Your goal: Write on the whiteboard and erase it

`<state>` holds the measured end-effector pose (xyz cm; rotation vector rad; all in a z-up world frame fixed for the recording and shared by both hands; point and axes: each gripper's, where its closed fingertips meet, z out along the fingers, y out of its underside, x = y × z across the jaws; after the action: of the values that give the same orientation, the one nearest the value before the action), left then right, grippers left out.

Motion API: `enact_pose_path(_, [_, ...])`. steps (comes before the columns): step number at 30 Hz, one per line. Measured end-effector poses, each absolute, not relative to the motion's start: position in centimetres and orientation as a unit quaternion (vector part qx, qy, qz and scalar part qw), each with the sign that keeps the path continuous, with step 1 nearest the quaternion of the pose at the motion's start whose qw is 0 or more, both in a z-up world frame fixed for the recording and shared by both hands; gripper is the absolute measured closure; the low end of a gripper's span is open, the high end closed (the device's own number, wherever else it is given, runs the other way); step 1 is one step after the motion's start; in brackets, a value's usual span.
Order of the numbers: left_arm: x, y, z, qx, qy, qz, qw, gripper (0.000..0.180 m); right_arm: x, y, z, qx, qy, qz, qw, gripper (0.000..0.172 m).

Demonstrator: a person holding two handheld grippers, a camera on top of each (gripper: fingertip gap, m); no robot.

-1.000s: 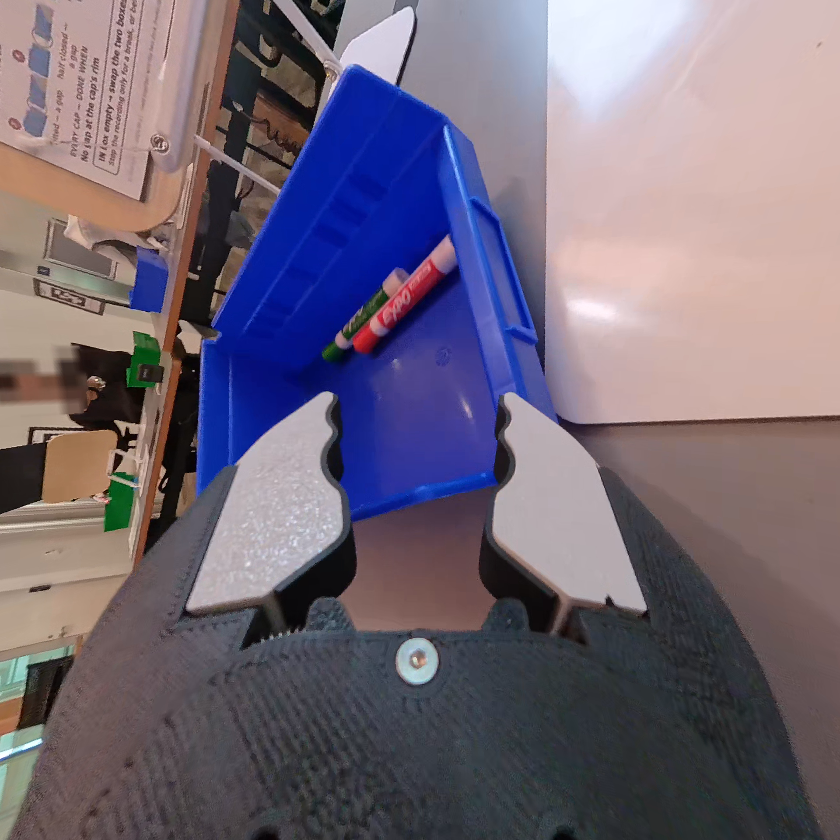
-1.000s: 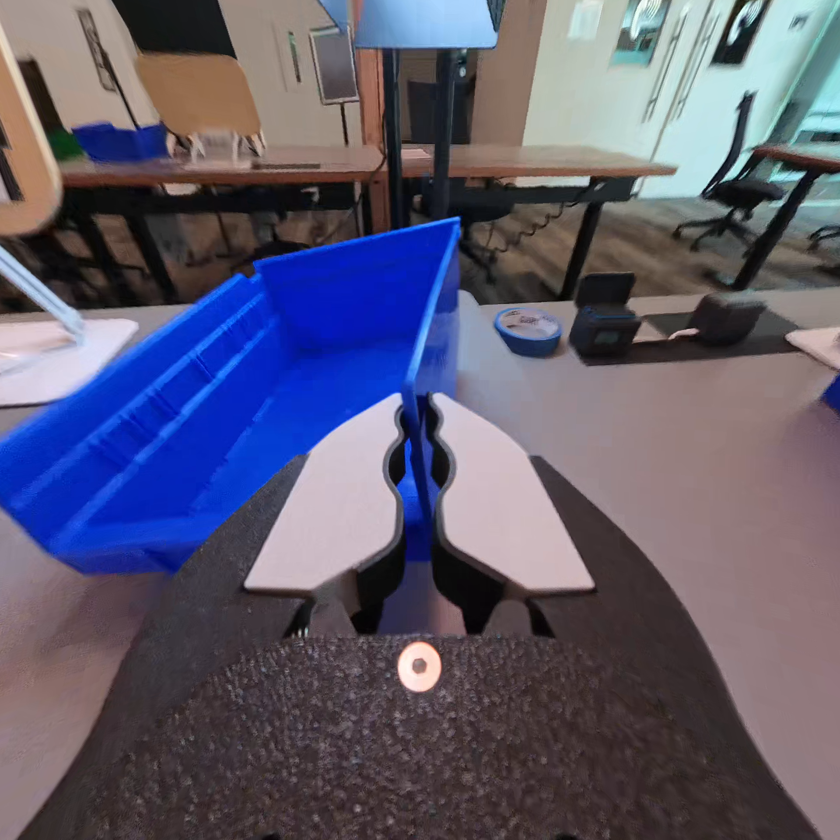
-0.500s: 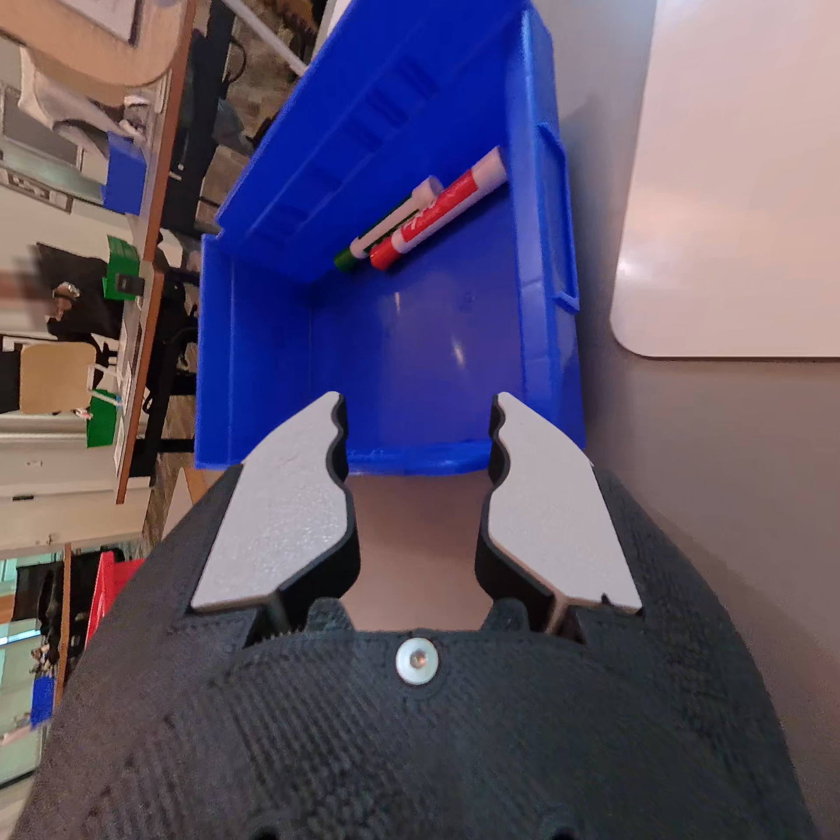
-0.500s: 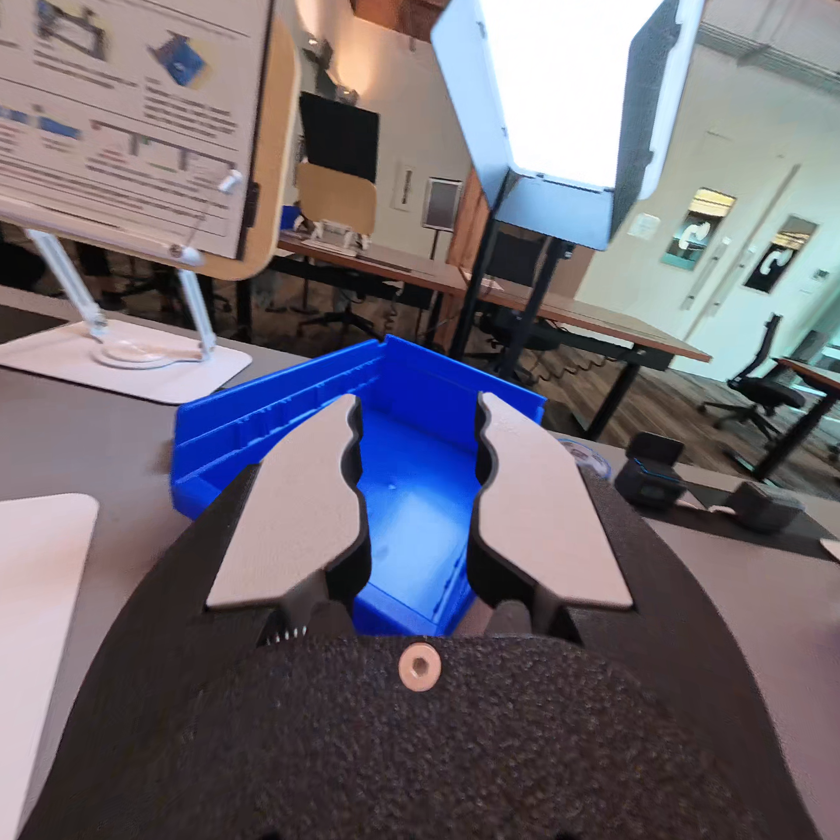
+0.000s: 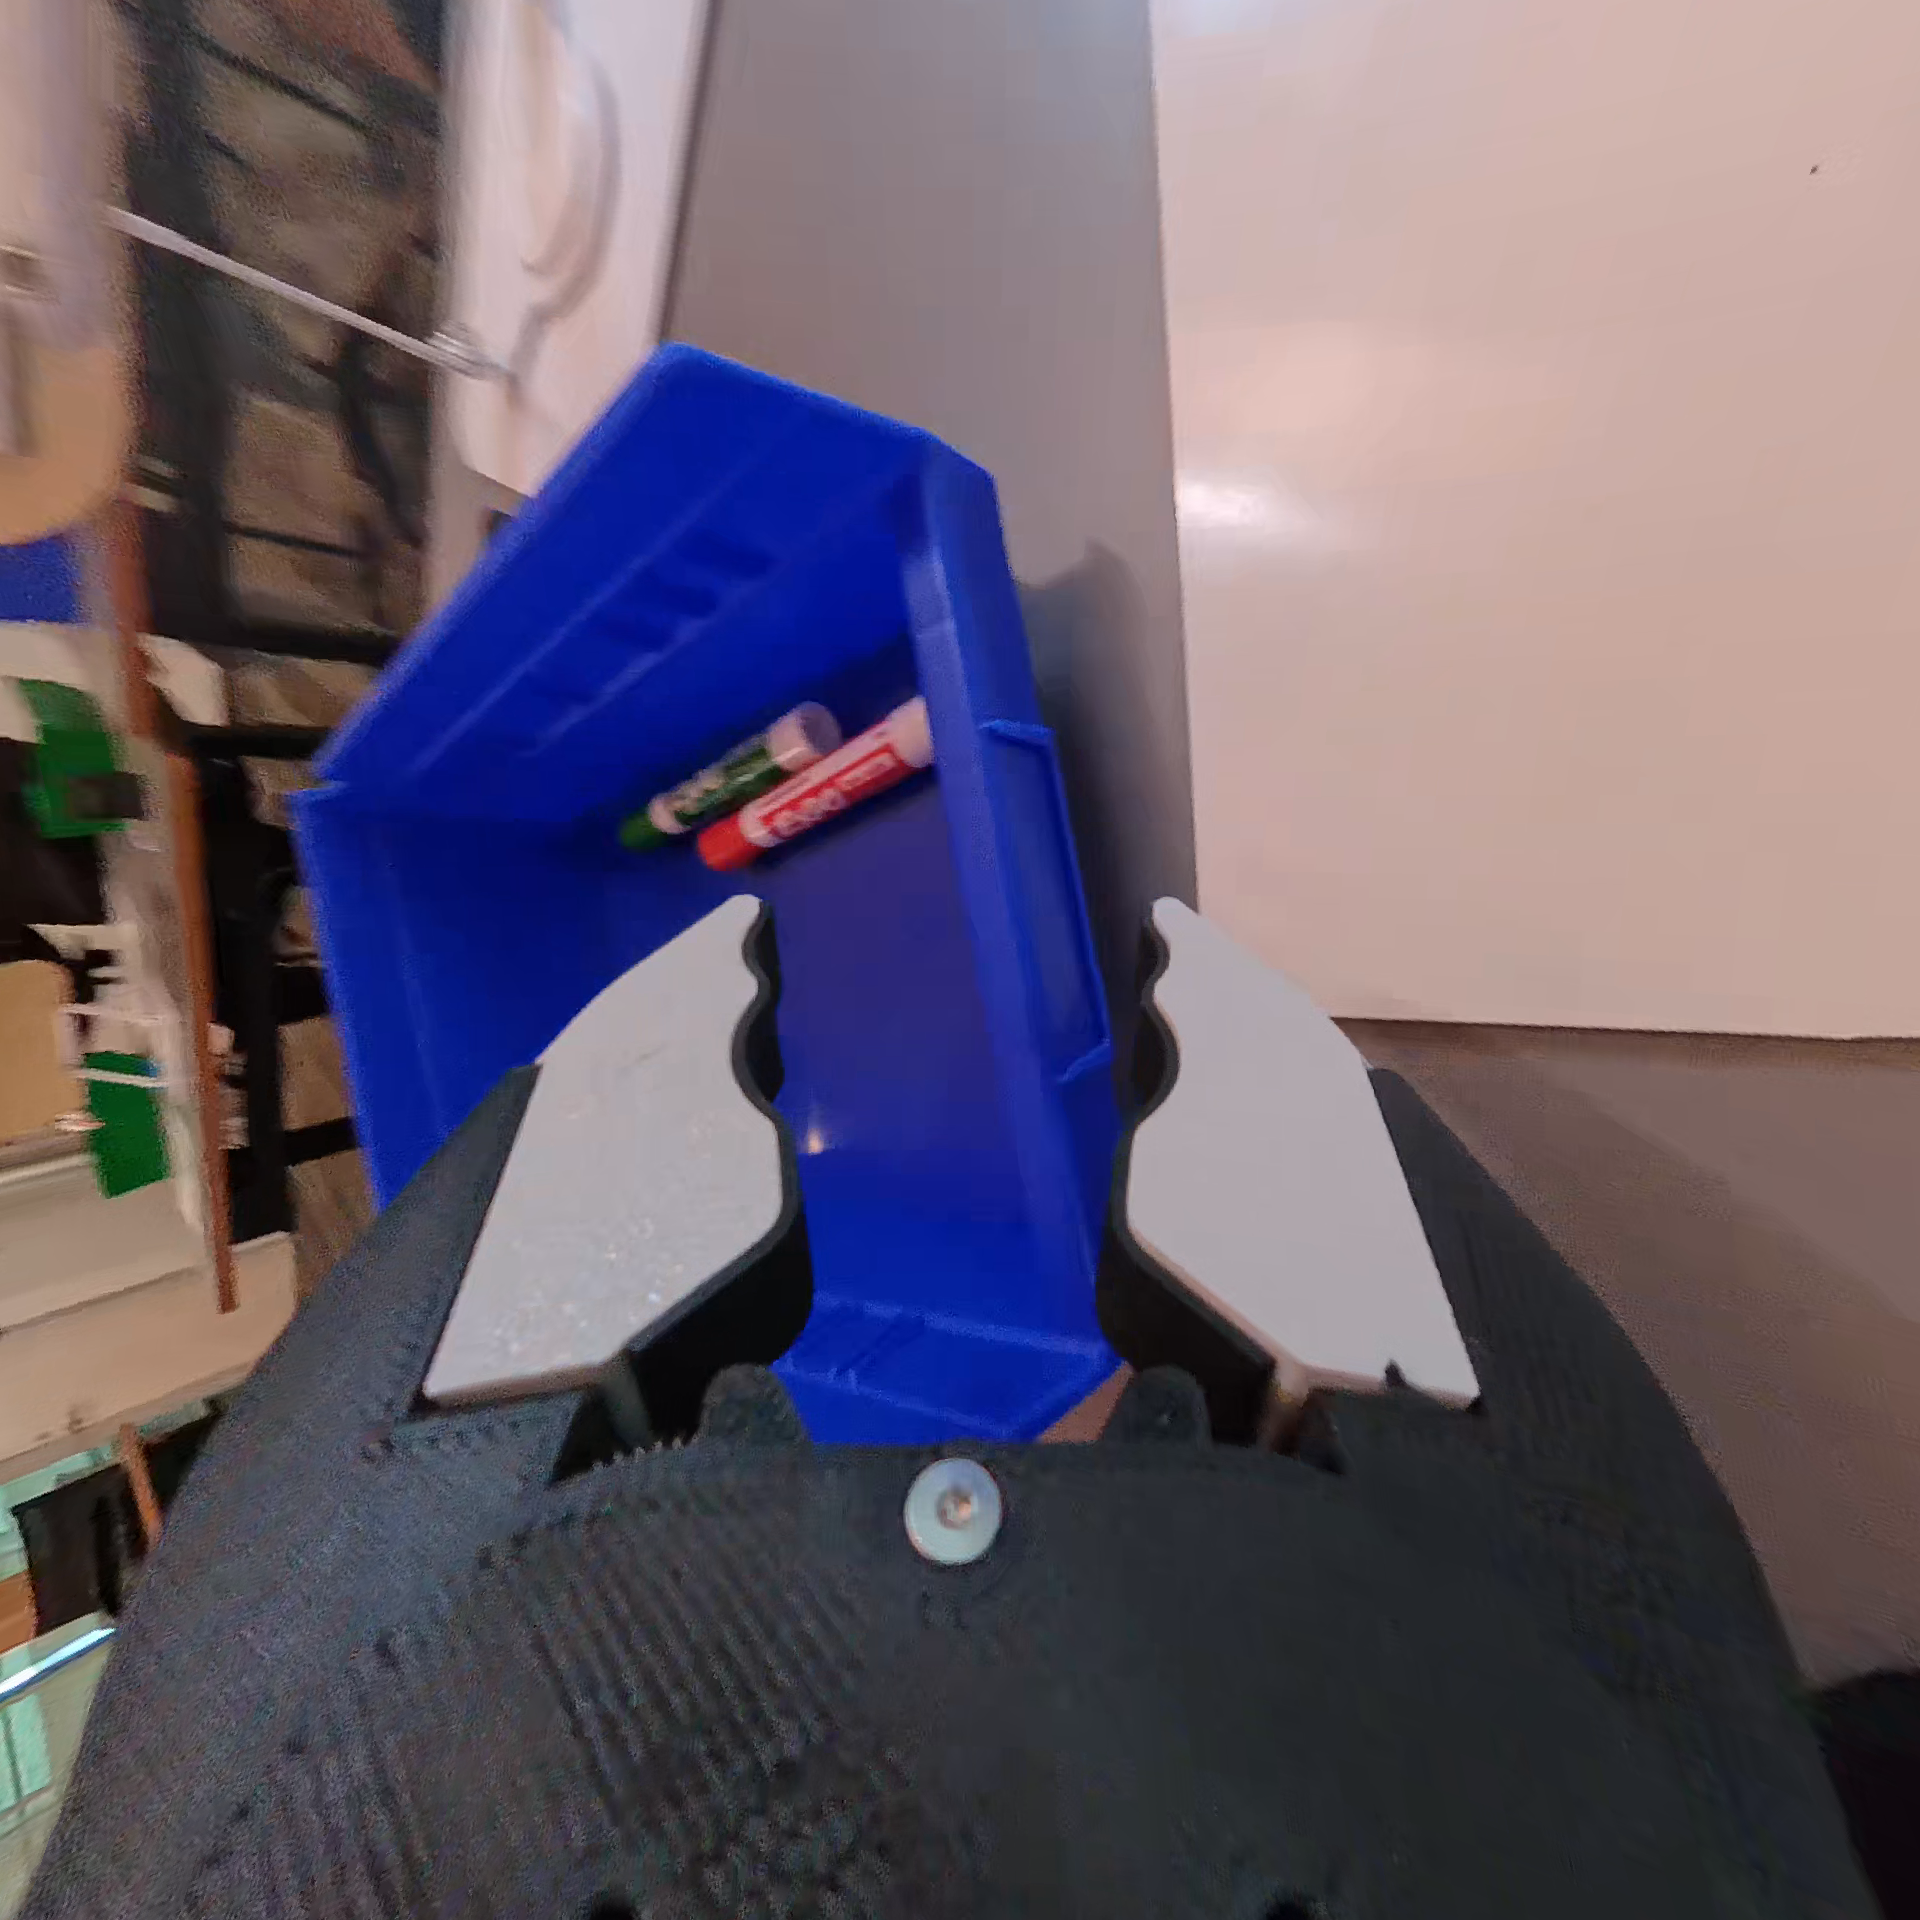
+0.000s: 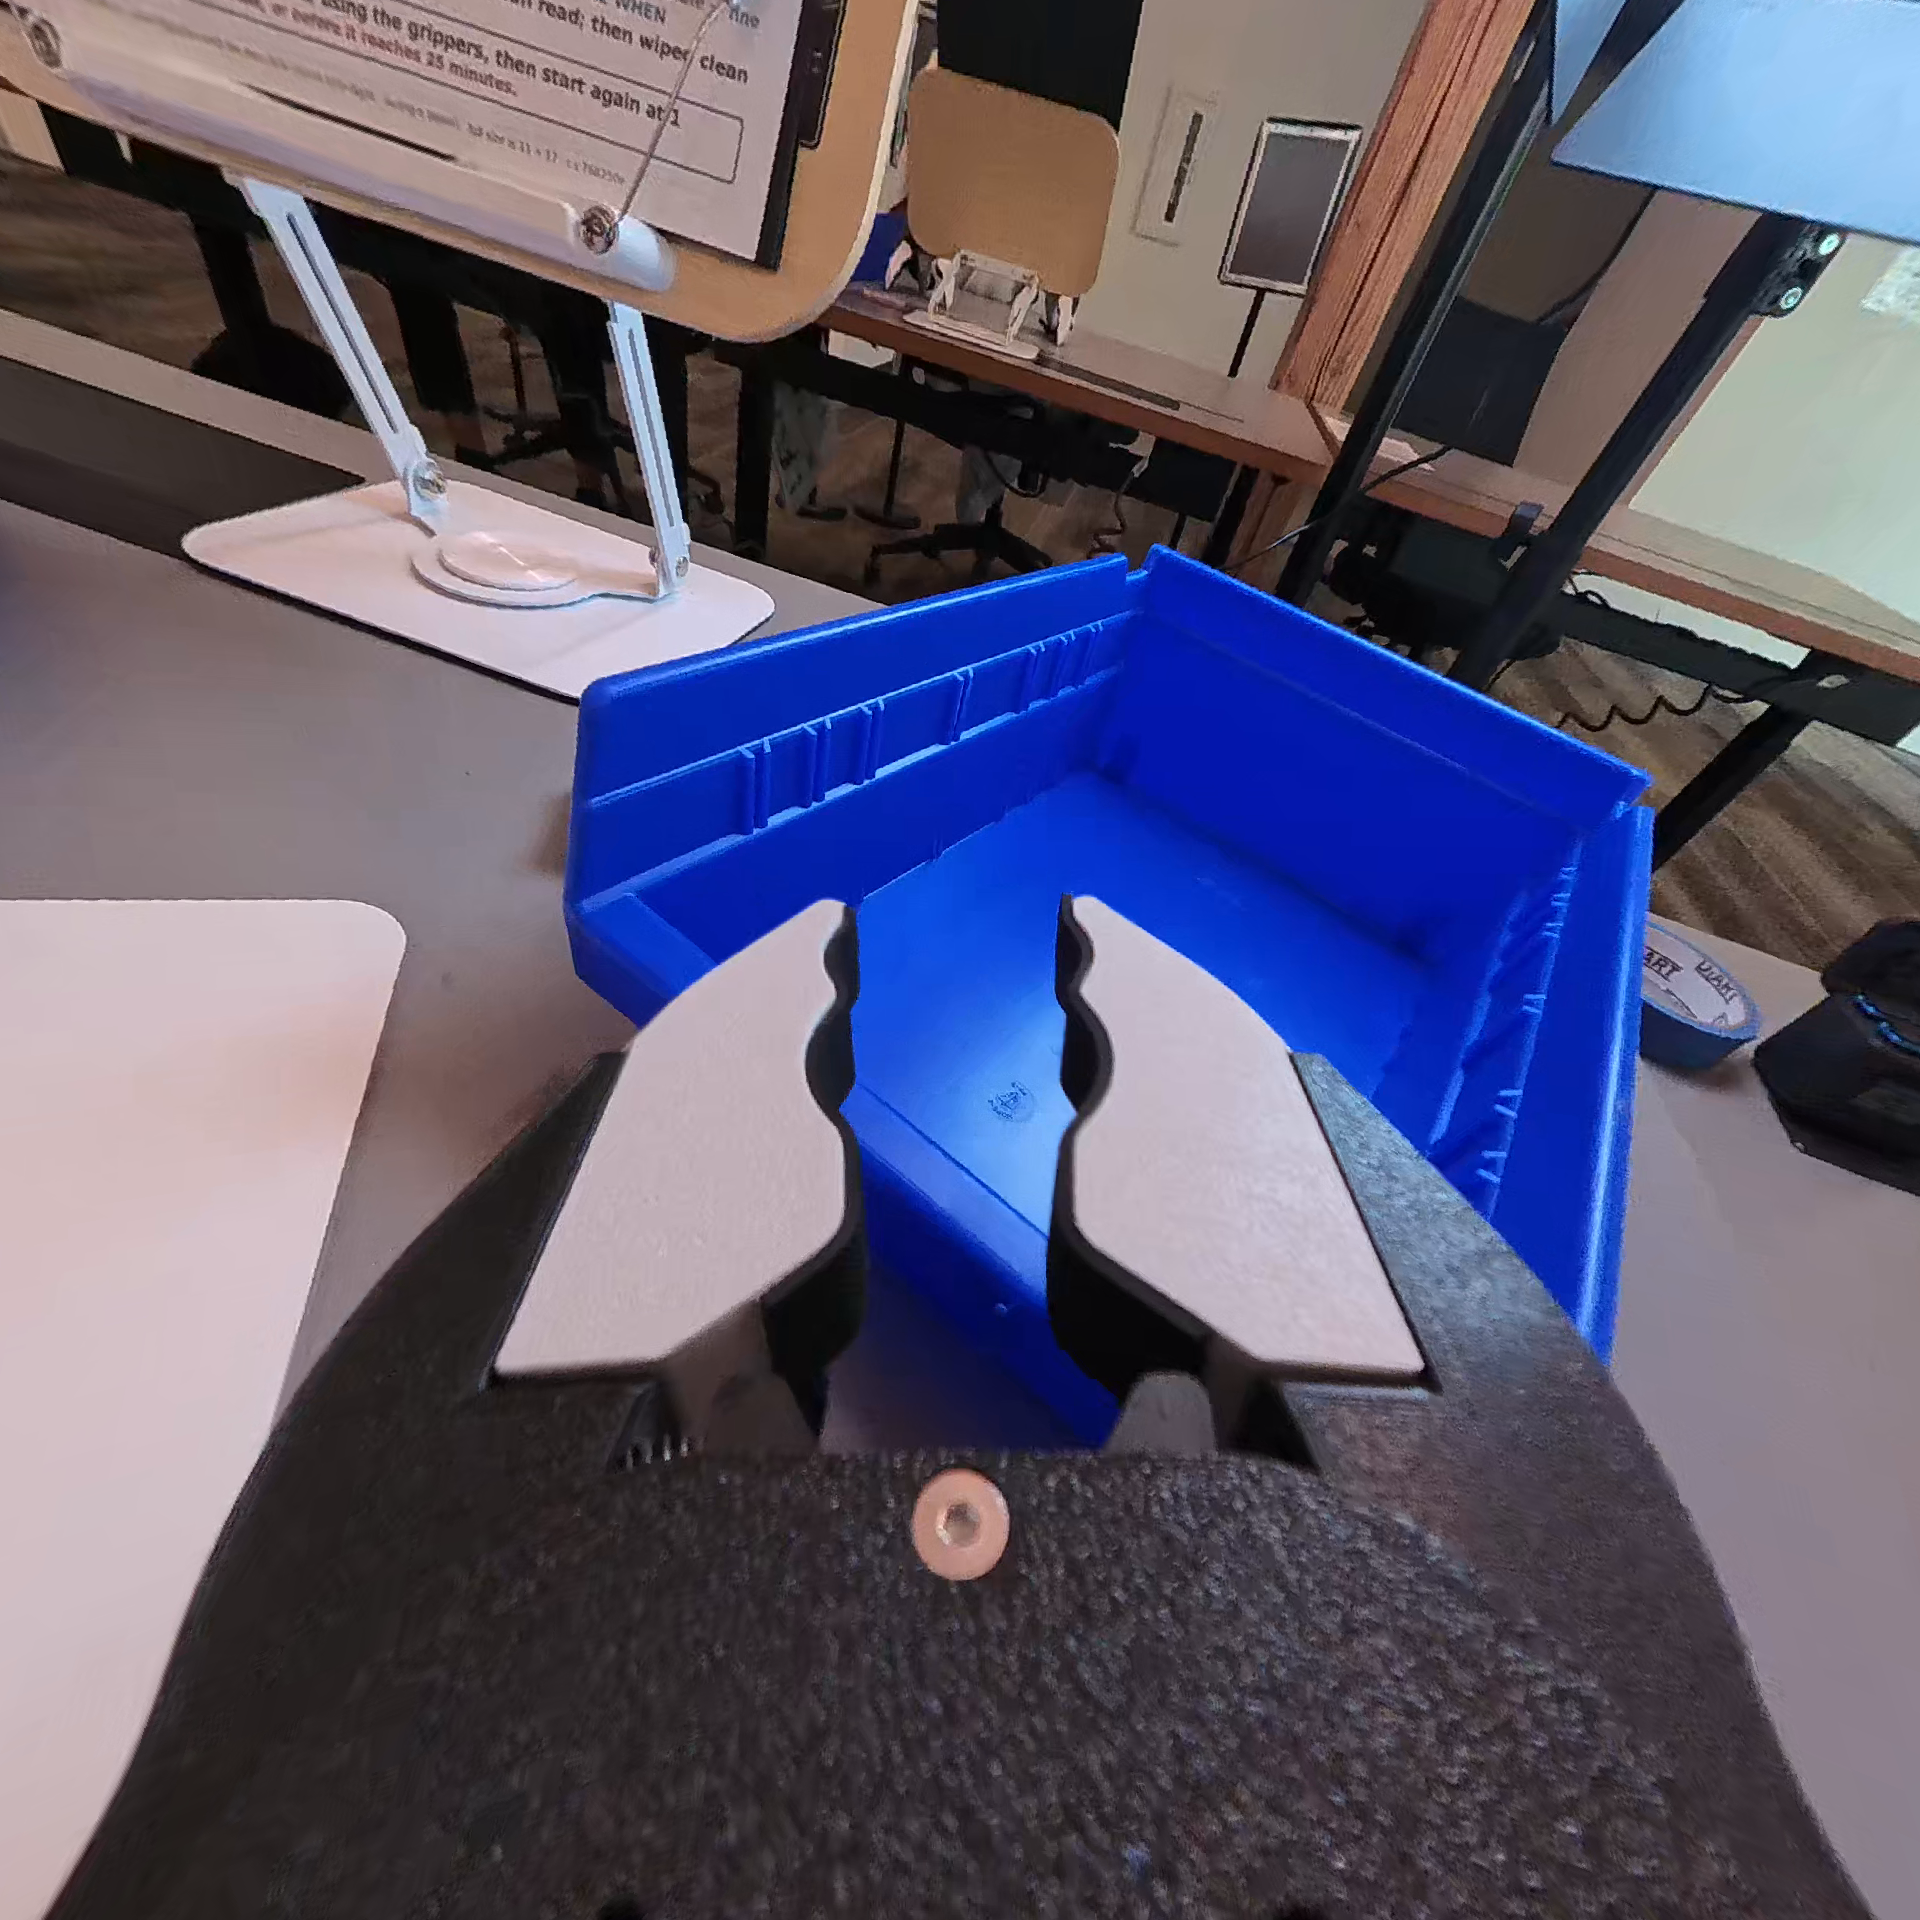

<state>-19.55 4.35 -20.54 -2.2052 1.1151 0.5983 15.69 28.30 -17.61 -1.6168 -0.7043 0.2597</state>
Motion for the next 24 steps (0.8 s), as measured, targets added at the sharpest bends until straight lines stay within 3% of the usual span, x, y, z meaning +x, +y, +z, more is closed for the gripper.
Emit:
enact_pose_path(3, [-18.9,5.5,-24.0,-0.873,0.425,0.147,0.191,0.113,15.8,28.0,-17.5,-0.701,-0.316,0.105,0.631,0.139])
enact_pose_path(6, [-21.9,5.0,-27.7,-0.894,0.417,0.145,0.077,0.142,15.7,27.8,-16.9,-0.693,-0.323,0.107,0.636,0.142])
enact_pose_path(8, [-22.7,4.4,-27.8,-0.918,0.372,0.112,0.076,0.151,15.5,27.6,-16.6,-0.688,-0.327,0.11,0.639,0.143])
enact_pose_path(12, [-27.7,0.1,-27.8,-0.934,0.328,0.141,-0.025,0.153,14.8,27.3,-16.8,-0.681,-0.344,0.107,0.638,0.146])
enact_pose_path(18, [-28.3,-2.4,-27.8,-0.935,0.33,0.114,-0.067,0.155,13.9,26.7,-17.3,-0.668,-0.38,0.078,0.636,0.149])
enact_pose_path(24, [-23.7,-0.4,-28.0,-0.923,0.375,0.088,-0.008,0.153,13.4,26.6,-17.9,-0.665,-0.4,0.063,0.627,0.151])
